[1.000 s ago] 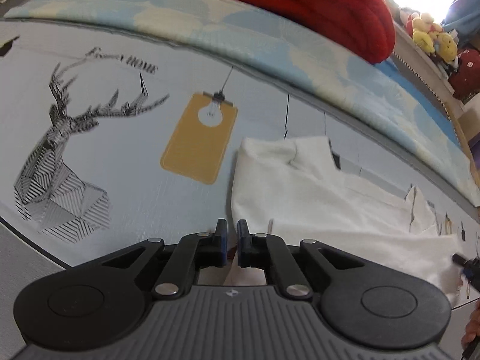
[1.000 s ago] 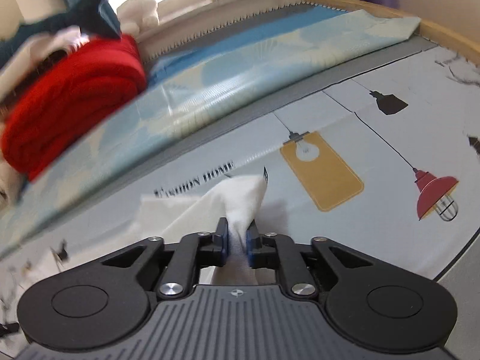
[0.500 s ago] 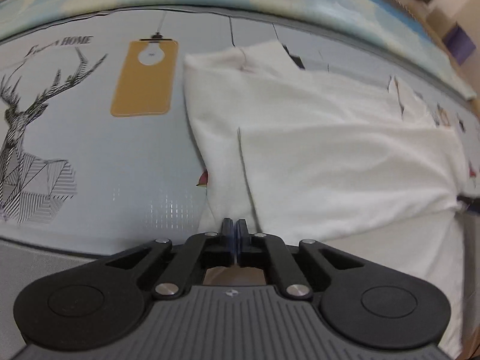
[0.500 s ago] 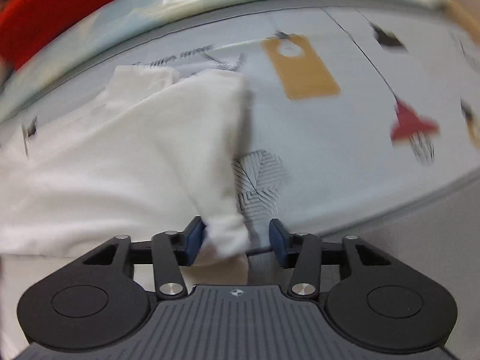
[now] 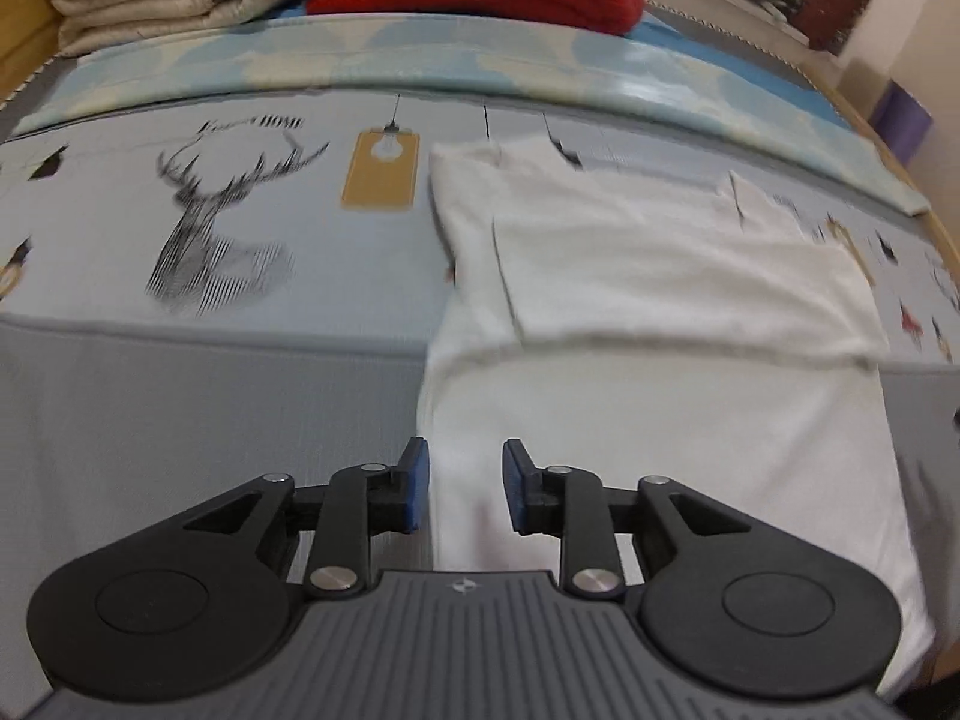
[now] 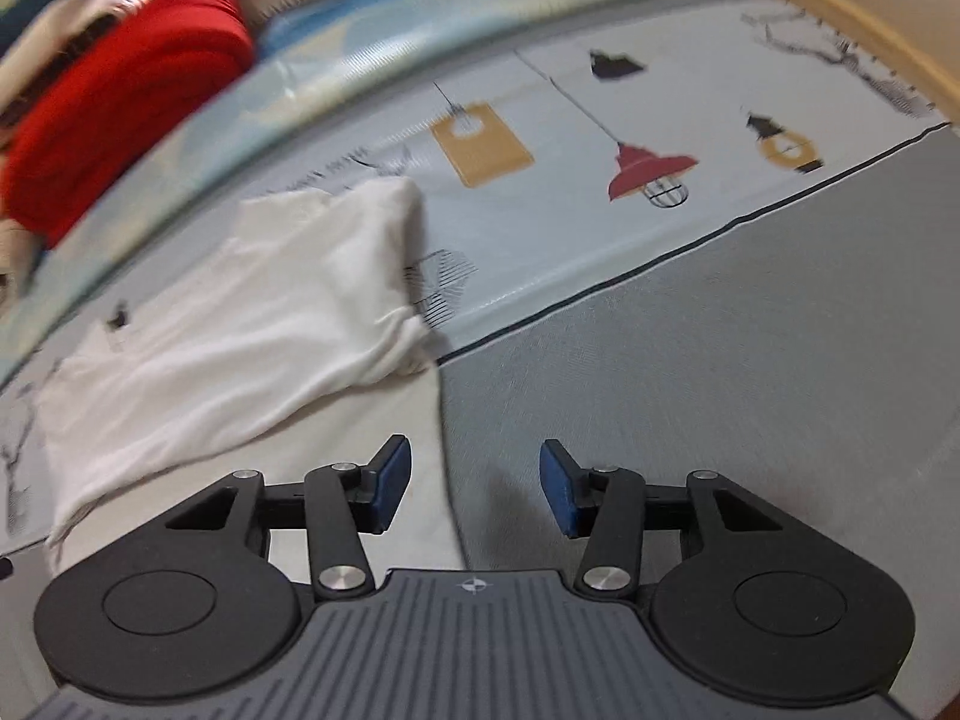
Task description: Fold small clothes
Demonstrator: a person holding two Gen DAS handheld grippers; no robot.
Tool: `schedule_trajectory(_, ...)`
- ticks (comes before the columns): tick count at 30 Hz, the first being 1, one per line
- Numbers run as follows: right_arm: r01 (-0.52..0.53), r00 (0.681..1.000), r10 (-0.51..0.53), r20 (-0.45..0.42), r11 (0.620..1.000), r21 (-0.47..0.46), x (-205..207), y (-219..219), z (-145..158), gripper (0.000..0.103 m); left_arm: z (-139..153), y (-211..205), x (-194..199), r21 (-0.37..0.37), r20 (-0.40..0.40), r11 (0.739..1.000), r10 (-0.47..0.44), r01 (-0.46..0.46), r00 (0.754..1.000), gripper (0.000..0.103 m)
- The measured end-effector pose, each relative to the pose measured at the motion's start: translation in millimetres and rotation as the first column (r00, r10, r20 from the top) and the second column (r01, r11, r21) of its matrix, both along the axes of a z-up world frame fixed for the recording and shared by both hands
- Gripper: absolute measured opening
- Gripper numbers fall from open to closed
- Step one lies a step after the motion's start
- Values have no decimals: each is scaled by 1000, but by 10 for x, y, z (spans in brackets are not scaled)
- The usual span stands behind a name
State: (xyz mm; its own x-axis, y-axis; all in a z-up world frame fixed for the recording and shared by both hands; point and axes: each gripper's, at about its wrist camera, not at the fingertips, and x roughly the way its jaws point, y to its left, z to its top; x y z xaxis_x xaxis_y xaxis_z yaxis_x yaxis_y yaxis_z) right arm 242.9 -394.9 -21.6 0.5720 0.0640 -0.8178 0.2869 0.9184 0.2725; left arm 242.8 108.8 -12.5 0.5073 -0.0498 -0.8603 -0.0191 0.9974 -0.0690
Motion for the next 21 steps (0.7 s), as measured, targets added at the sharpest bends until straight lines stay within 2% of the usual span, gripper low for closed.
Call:
schedule_trajectory(4,-40,997,41,63,999,-13,-567,148,71,50,-110,-47,-697,2,40,1000,-4,4,999,31)
schedule_trajectory(7,-80,990,84,117,996,-37,-1002,238,52,50,-280,-23,-1168,-27,55,1000,13,-12,998,31)
schedule_trajectory(11,-92,990,97,103,994,-53,-1498,305,-145,47,-374,-9,-1559,-53,24,998,42,-41,999,31)
schedule_trajectory(16,-51,997,52,53,999,-20,-1838,385,-317,44,-291,19,-1726,-54,40,998,33,-31,999,31)
schedule_trajectory(19,-65,994,69,86,996,-53,-1890,427,-270,44,-262,69,-1776,-69,36,997,45,-42,998,31)
schedule_trajectory(21,-56,996,61,69,996,-73,-1910,424,-313,44,-281,99,-1774,-81,24,995,58,-56,998,32)
